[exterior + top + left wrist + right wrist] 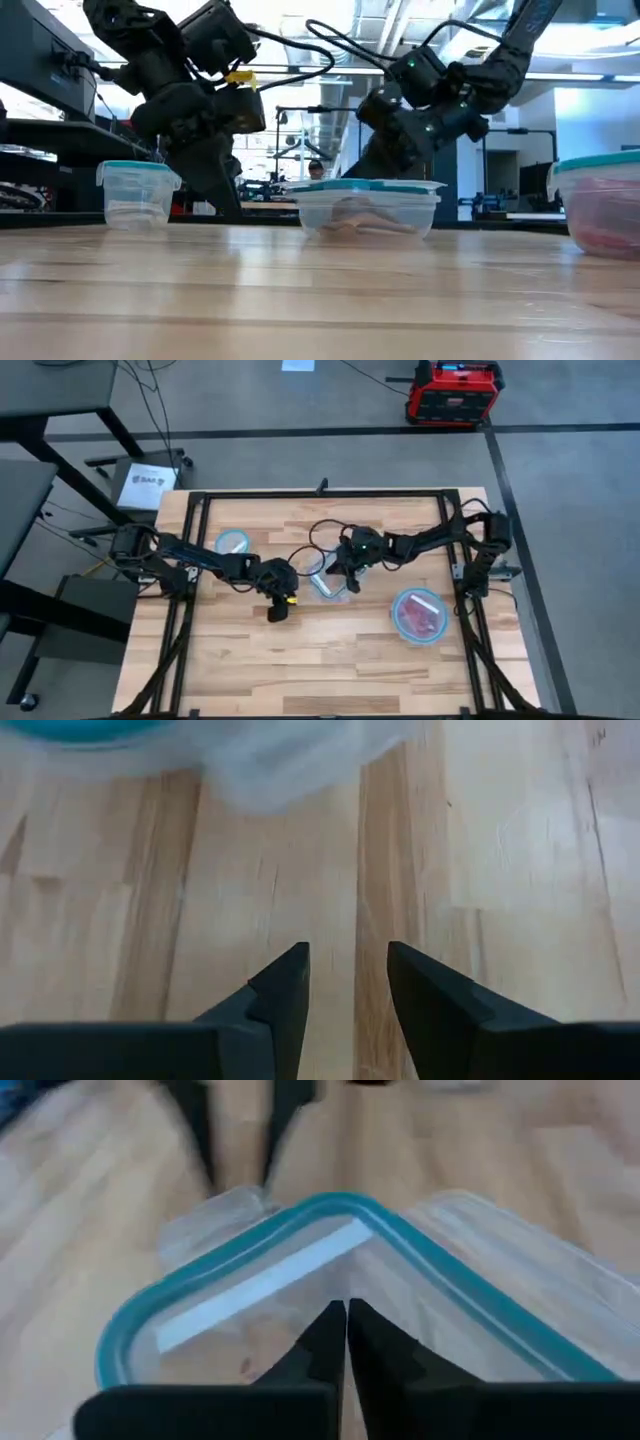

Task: Sort candy
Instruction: Close the rectangular transparent bin

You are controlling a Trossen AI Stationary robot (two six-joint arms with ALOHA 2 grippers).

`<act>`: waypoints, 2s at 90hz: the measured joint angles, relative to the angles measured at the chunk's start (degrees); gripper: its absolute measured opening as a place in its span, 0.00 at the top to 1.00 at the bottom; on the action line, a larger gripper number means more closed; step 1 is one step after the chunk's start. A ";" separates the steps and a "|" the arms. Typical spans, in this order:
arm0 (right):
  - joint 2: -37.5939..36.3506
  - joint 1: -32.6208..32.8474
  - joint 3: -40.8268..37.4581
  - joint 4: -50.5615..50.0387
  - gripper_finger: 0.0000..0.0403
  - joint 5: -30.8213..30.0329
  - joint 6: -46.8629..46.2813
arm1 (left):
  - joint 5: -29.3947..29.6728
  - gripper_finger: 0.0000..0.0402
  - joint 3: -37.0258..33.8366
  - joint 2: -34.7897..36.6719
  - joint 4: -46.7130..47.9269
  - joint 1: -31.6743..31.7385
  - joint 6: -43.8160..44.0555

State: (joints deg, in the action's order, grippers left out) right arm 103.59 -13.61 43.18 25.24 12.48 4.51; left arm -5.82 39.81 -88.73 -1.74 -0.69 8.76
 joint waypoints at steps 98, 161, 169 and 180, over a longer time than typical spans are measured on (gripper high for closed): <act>-23.93 0.83 -0.48 -29.59 1.00 -10.42 -0.14 | 8.04 0.69 4.66 2.16 1.01 1.37 -6.56; -37.49 7.95 -3.03 -56.41 1.00 -24.51 -22.32 | 18.10 0.69 14.16 6.97 2.18 9.62 -9.72; -36.29 9.93 -5.98 -53.62 1.00 -24.38 -25.25 | 15.29 0.69 17.17 1.91 2.60 14.42 -11.46; -33.79 11.19 -9.20 -46.34 1.00 -25.55 -26.97 | 14.80 0.69 21.59 -4.12 2.23 18.44 -14.98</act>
State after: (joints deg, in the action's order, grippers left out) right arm 69.80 -2.42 33.98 -21.10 -13.07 -22.46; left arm 8.97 61.40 -92.85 0.49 17.75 -6.22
